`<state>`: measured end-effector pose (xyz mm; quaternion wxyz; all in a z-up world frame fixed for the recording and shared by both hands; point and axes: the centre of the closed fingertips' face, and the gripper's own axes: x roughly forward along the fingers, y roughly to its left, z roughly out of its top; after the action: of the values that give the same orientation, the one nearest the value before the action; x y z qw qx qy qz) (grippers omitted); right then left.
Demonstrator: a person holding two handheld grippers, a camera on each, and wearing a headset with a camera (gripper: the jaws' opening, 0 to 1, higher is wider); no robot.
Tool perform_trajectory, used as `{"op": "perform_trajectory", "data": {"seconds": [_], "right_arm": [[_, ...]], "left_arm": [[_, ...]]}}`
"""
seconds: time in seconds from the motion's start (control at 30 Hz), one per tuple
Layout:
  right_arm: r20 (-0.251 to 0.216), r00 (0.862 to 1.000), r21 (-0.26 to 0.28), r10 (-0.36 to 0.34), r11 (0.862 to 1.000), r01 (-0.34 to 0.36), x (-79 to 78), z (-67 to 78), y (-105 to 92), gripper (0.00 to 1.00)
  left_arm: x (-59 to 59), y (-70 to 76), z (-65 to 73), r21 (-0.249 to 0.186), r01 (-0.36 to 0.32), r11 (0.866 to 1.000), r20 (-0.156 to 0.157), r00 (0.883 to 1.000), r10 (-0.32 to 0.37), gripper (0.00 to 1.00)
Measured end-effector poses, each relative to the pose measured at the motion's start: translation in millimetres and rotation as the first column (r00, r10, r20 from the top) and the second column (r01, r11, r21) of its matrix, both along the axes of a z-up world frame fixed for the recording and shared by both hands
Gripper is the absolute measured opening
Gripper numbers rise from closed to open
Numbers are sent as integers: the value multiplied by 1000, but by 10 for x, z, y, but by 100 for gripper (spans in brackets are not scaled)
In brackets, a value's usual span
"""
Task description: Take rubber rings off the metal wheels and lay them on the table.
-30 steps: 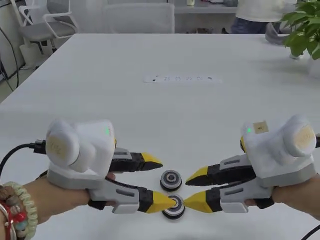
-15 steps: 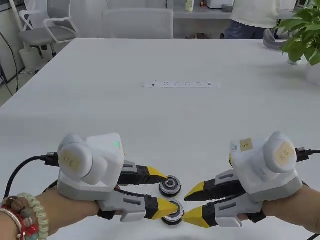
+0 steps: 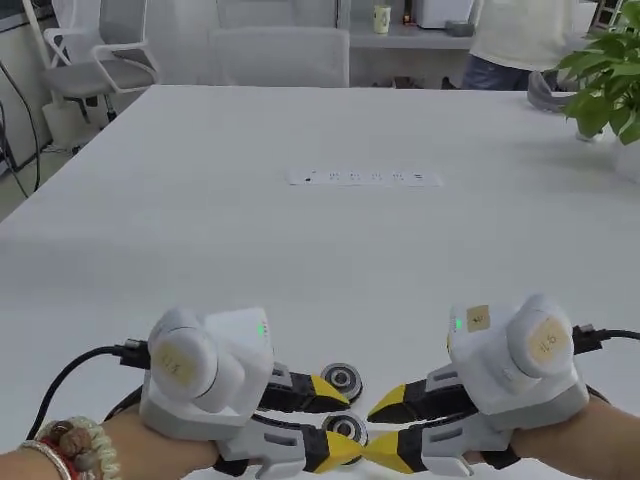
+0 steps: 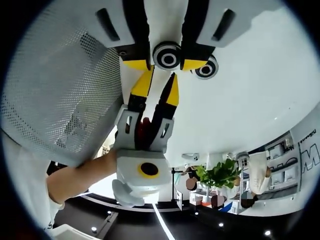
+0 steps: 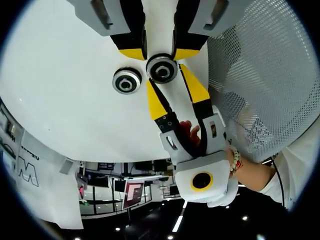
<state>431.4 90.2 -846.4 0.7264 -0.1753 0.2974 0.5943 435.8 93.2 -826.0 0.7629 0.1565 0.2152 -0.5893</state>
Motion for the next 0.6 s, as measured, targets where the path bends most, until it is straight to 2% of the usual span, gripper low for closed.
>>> {"op": "perform_trajectory", "data": {"seconds": [0.1, 0.23, 0.27, 0.37, 0.47, 0.57, 0.6], "right_arm": [[-4, 1000, -7, 1, 1000, -1, -9, -21, -5, 17], [-7, 1000, -15, 11, 1000, -11, -32, -44, 12, 16], [-8, 1000, -15, 12, 1000, -12, -33, -46, 16, 16], [-8, 1000, -21, 9, 1000, -9, -26, -56, 12, 16], [-5, 1000, -16, 2, 1000, -2, -9, -47, 8, 16], [-9, 1000, -13, -5, 1000, 5, 4, -46, 1, 17], [-9, 1000, -14, -6, 1000, 5, 5, -48, 2, 17]], "left_arm": [[34, 35, -34, 8, -13, 1000, 6, 1000, 13, 16], [41, 48, -90, 12, -28, 1000, -21, 999, 28, 13], [26, 38, -92, 13, -19, 1000, -18, 1000, 20, 12], [9, 18, -98, 23, 5, 1000, 8, 1000, -5, 12], [20, 25, -102, 26, 4, 1000, 13, 1000, -5, 9], [12, 27, -105, 47, 39, 998, 63, 997, -42, 9], [1, 23, -105, 46, 48, 998, 60, 997, -50, 8]]}}
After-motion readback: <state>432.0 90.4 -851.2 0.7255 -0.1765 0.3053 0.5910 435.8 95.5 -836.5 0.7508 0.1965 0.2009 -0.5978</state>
